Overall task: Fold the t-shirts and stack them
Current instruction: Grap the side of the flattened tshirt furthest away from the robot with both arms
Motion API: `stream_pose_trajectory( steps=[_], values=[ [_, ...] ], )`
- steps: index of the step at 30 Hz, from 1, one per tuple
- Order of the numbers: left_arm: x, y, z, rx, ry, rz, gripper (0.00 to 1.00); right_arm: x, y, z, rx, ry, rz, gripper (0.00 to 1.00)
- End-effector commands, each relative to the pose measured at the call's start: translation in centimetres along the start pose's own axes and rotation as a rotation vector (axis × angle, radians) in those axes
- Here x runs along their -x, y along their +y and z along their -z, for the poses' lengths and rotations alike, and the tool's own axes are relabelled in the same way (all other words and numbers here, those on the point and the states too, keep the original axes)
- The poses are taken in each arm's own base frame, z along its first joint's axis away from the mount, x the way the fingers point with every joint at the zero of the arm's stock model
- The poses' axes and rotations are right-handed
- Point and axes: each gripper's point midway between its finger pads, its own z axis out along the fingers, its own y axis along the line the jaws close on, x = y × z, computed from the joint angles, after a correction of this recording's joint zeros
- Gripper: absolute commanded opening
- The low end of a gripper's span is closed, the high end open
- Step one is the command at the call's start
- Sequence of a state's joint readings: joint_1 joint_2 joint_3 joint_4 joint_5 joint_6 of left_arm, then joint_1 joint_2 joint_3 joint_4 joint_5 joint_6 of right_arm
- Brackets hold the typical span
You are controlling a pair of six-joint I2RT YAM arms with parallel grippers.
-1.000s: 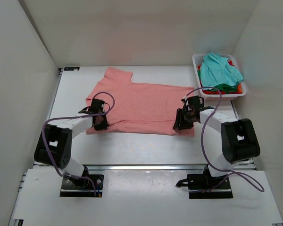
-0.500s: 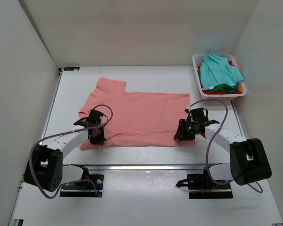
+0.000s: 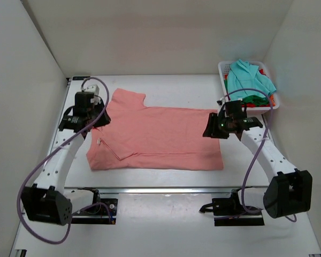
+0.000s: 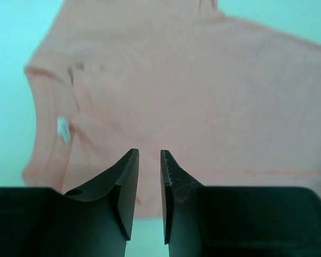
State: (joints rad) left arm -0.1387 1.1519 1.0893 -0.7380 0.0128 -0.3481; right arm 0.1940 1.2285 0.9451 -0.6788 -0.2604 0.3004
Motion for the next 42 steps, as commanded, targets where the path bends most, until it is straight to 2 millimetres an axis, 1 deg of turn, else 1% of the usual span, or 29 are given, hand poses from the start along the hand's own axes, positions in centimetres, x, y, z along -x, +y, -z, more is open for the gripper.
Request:
stream_pose_trajectory(
  steps=[1,2,3,4,6,7,8,9,10,11,12,13,14,15,16,17,18,19,20,21,23,25,26,27,30,32,37,41,42],
  values=[
    [4.0,0.5,-3.5,0.048,-0.086,-0.046,0.34,4.3,-0.5,-0.7,-0.033,-0.098,0.063,0.38],
    [4.9,1.0,-4.8,0.07,-0.09,-0.047,0.34,5.2,-0.7,-1.2,-0.039,-0.119,0.057,0.35],
    [6.6,1.1,-5.4,0.079,-0.142,-0.041,0.34,6.4,-1.0,-1.4,-0.05,-0.149,0.058,0.26],
    [7.1,1.4,-7.2,0.09,-0.142,-0.052,0.34,7.7,-0.7,-1.5,-0.035,-0.189,0.076,0.21],
    [8.6,2.7,-10.5,0.138,-0.149,-0.062,0.37,9.7,-1.2,-2.0,-0.049,-0.245,0.085,0.21],
    [10.0,2.7,-11.2,0.132,-0.181,-0.059,0.36,10.5,-1.4,-2.2,-0.058,-0.26,0.093,0.23],
    [9.6,3.3,-13.1,0.15,-0.152,-0.074,0.38,11.2,-1.8,-2.4,-0.069,-0.281,0.094,0.25],
    [11.2,3.4,-13.8,0.139,-0.182,-0.078,0.4,12.2,-2.0,-2.5,-0.074,-0.303,0.1,0.25],
    [11.6,3.3,-15.6,0.133,-0.181,-0.086,0.4,12.7,-2.0,-2.7,-0.067,-0.306,0.103,0.26],
    [10.9,3.8,-17.6,0.135,-0.149,-0.1,0.43,12.9,-2.2,-2.7,-0.07,-0.311,0.095,0.26],
    [11.4,4.2,-19.2,0.134,-0.153,-0.103,0.44,13.7,-2.4,-2.8,-0.067,-0.317,0.102,0.27],
    [12.8,4.1,-19.6,0.123,-0.181,-0.099,0.44,13.7,-2.5,-3.3,-0.064,-0.308,0.098,0.28],
    [11.8,4.5,-21.3,0.123,-0.147,-0.098,0.44,13.9,-2.6,-3.5,-0.065,-0.308,0.101,0.28],
    [12.7,4.5,-22.3,0.101,-0.167,-0.078,0.43,14.1,-2.8,-3.9,-0.068,-0.303,0.105,0.28],
    [14.2,4.6,-22.4,0.097,-0.202,-0.076,0.44,13.9,-2.7,-4.5,-0.058,-0.289,0.111,0.28],
    [13.3,4.6,-23.9,0.094,-0.178,-0.076,0.45,13.8,-2.8,-4.9,-0.058,-0.278,0.107,0.28],
    [14.0,4.5,-24.7,0.093,-0.187,-0.08,0.45,13.5,-2.6,-5.6,-0.053,-0.266,0.111,0.29],
    [15.4,3.8,-24.7,0.08,-0.214,-0.092,0.45,13.3,-3.1,-5.8,-0.061,-0.266,0.104,0.29],
    [15.9,3.6,-25.5,0.077,-0.22,-0.098,0.45,13.2,-3.4,-6.4,-0.063,-0.253,0.097,0.29],
    [15.4,4.1,-26.7,0.082,-0.201,-0.095,0.46,13.1,-3.4,-6.6,-0.06,-0.254,0.098,0.29],
    [16.2,3.4,-27.7,0.068,-0.213,-0.1,0.47,13.1,-3.7,-7.2,-0.061,-0.243,0.09,0.29],
    [16.3,3.3,-28.5,0.058,-0.211,-0.095,0.48,13.3,-3.9,-7.7,-0.061,-0.243,0.087,0.3],
    [17.1,3.2,-28.5,0.054,-0.226,-0.092,0.49,13.0,-4.2,-8.1,-0.07,-0.232,0.09,0.31],
    [16.5,3.1,-29.2,0.044,-0.206,-0.08,0.5,13.2,-4.3,-8.1,-0.076,-0.237,0.088,0.31],
    [16.5,2.5,-30.4,0.022,-0.183,-0.087,0.49,13.4,-4.7,-8.6,-0.077,-0.233,0.083,0.31],
    [15.4,2.7,-31.3,0.027,-0.151,-0.089,0.5,13.1,-4.8,-9.3,-0.077,-0.216,0.078,0.31],
    [13.6,3.0,-32.1,0.034,-0.123,-0.076,0.51,13.9,-4.9,-9.5,-0.08,-0.229,0.084,0.33],
    [13.5,3.2,-32.4,0.028,-0.109,-0.052,0.49,14.5,-5.6,-10.1,-0.106,-0.248,0.053,0.35],
    [13.9,2.3,-32.3,0.003,-0.105,-0.062,0.47,15.1,-5.7,-10.0,-0.109,-0.258,0.042,0.35]
  ],
)
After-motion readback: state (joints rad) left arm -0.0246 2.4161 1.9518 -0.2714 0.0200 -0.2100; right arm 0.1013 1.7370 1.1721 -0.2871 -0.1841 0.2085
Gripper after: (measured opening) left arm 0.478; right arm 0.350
